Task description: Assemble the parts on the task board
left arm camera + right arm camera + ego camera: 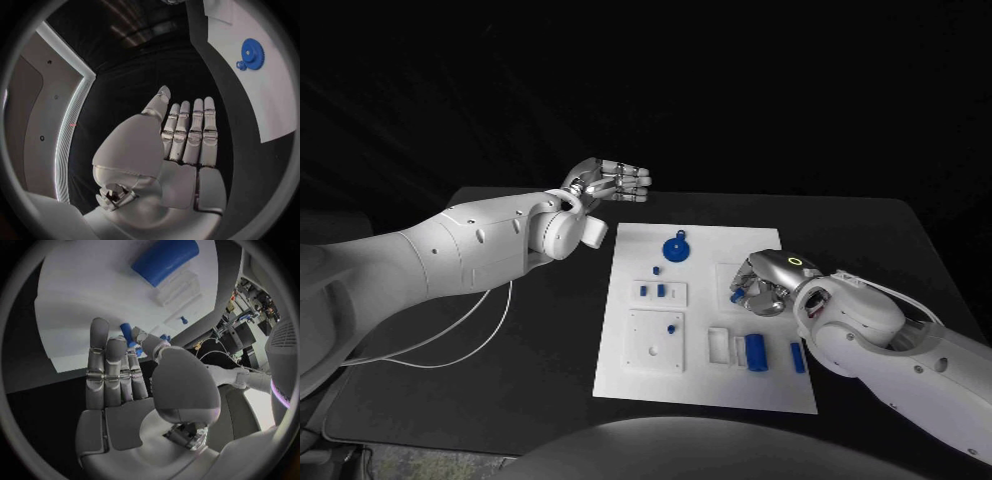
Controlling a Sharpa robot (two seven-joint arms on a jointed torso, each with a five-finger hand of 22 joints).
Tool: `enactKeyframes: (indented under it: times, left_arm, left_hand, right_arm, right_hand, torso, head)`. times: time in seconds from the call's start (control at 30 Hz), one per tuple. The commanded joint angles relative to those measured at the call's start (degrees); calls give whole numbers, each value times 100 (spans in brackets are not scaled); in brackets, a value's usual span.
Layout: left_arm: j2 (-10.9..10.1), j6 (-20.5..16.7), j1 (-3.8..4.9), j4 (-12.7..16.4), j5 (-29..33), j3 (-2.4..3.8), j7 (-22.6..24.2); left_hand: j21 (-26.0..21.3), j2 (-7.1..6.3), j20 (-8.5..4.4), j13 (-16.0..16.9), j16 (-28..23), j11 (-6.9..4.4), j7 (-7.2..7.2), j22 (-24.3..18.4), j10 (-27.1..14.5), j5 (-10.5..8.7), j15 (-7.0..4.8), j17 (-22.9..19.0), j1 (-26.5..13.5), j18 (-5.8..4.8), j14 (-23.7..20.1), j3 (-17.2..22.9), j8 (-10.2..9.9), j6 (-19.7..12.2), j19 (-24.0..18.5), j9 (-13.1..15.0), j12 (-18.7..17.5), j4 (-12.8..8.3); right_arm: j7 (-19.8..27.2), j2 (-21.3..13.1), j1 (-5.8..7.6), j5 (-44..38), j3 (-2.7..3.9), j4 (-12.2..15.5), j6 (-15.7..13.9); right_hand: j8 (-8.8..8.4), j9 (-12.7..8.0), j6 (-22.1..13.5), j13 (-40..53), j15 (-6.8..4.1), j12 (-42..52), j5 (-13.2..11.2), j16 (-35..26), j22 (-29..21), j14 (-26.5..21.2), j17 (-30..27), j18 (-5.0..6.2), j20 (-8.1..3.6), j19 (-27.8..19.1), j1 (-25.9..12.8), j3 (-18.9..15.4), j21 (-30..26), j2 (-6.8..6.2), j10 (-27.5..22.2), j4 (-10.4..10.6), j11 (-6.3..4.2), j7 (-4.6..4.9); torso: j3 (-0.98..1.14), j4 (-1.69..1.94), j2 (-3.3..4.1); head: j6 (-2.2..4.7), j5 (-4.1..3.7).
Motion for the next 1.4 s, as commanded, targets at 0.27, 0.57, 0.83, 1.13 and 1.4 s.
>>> enactKeyframes:
  times: [0.27,0.57,0.83,1.13,1.4]
  left_arm:
    - [5,102,2,-1,-13,5,17]
    - [24,108,1,-67,-13,5,14]
    - [72,115,-4,-170,-13,5,17]
    - [137,123,-12,-247,-12,5,22]
    - [176,140,-17,-254,-11,5,22]
  left_hand:
    - [13,41,11,0,-6,-5,7,-5,-38,-19,-4,-4,-7,117,-7,-14,-2,-42,31,-1,-4,14]
    - [13,41,11,0,-6,-5,7,-5,-38,-19,-4,-4,-7,117,-7,-14,-2,-42,31,-1,-4,14]
    - [12,47,11,0,-6,-6,7,-5,-38,-16,-4,-4,9,119,-7,-13,-1,-40,33,0,-4,16]
    - [12,47,11,0,-6,-6,7,-5,-38,-16,-4,-4,9,119,-7,-13,-1,-40,33,0,-4,16]
    - [12,47,11,0,-6,-6,7,-5,-38,-16,-4,-4,9,119,-7,-13,-1,-40,33,0,-4,16]
  right_arm:
    - [-90,18,-16,-279,-8,65,-218]
    - [15,-102,153,312,54,364,-149]
    - [242,-115,387,914,119,735,-25]
    - [519,356,425,891,-184,777,-53]
    - [733,694,426,462,-702,667,-175]
  right_hand:
    - [28,57,124,31,-69,25,-5,-62,138,36,38,0,-74,142,-123,258,58,96,212,-118,-88,-46]
    - [26,58,128,30,-80,21,-5,-91,174,43,58,-5,-86,142,-108,239,46,91,217,-95,-91,-47]
    - [27,56,118,30,-94,21,-4,-131,202,40,83,-7,-99,148,-101,178,7,133,210,-117,-90,-45]
    - [27,63,96,31,-93,24,-1,-159,221,30,105,-5,-97,148,-103,120,-44,193,188,-161,-81,-36]
    - [26,64,99,30,-93,23,-1,-166,227,32,106,-4,-96,154,-102,120,-49,197,189,-172,-81,-38]
  torso:
    - [2,-1,-2]
    - [6,-4,-6]
    - [-3,-4,-14]
    - [5,4,-1]
    - [-1,8,3]
  head:
    - [-33,15]
    - [-47,45]
    - [-51,80]
    - [-68,136]
    - [-84,225]
